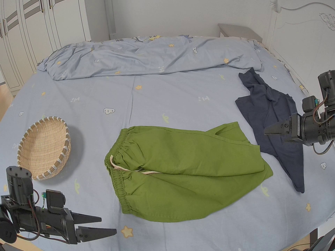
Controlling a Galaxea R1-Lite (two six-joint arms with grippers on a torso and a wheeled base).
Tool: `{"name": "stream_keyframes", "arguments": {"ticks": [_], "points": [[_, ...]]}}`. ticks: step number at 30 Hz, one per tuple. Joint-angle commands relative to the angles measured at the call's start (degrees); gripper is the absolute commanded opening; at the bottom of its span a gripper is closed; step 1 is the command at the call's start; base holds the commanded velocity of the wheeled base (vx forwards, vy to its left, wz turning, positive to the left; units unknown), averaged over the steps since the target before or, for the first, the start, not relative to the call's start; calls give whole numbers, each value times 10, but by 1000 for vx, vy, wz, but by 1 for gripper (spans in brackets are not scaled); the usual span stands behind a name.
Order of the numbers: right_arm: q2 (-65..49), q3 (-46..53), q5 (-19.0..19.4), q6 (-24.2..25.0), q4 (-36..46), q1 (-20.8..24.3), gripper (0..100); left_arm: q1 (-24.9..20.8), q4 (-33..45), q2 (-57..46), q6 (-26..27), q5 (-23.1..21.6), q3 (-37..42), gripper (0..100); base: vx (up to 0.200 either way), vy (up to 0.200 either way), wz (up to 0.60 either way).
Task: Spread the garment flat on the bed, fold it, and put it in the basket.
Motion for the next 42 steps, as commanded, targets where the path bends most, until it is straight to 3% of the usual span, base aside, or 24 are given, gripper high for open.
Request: {"name": "stream_keyframes", "arguments": {"ticks": [1, 3, 5, 6, 8, 9, 13, 19, 30, 42], "points": [[-6, 17, 2, -1, -20, -1, 100, 38, -57, 100, 33, -1, -9, 100, 0, 0, 0], [-6, 29, 1, -2, -39, -3, 100, 42, -98, 168, 86, 0, -28, 100, 0, 0, 0], [-6, 29, 1, -2, -39, -3, 100, 42, -98, 168, 86, 0, -28, 100, 0, 0, 0], [-6, 38, 1, -3, -52, 0, 100, 36, -126, 240, 119, 0, -37, 100, 0, 0, 0], [-6, 38, 1, -3, -52, 0, 100, 36, -126, 240, 119, 0, -37, 100, 0, 0, 0], [-6, 40, 1, -3, -55, -2, 100, 32, -166, 298, 127, -1, -49, 100, 0, 0, 0], [-5, 40, 1, -3, -55, -4, 100, 30, -231, 334, 133, -1, -54, 100, 0, 0, 0], [-4, 40, 1, -3, -56, -5, 100, 9, -236, 347, 135, 0, -62, 100, 0, 0, 0], [0, 41, 1, -3, -56, -4, 100, 44, -236, 345, 137, 3, -60, 100, 0, 0, 0], [5, 41, 1, -3, -56, -4, 100, 31, -238, 377, 136, -1, -107, 100, 0, 0, 0]]}}
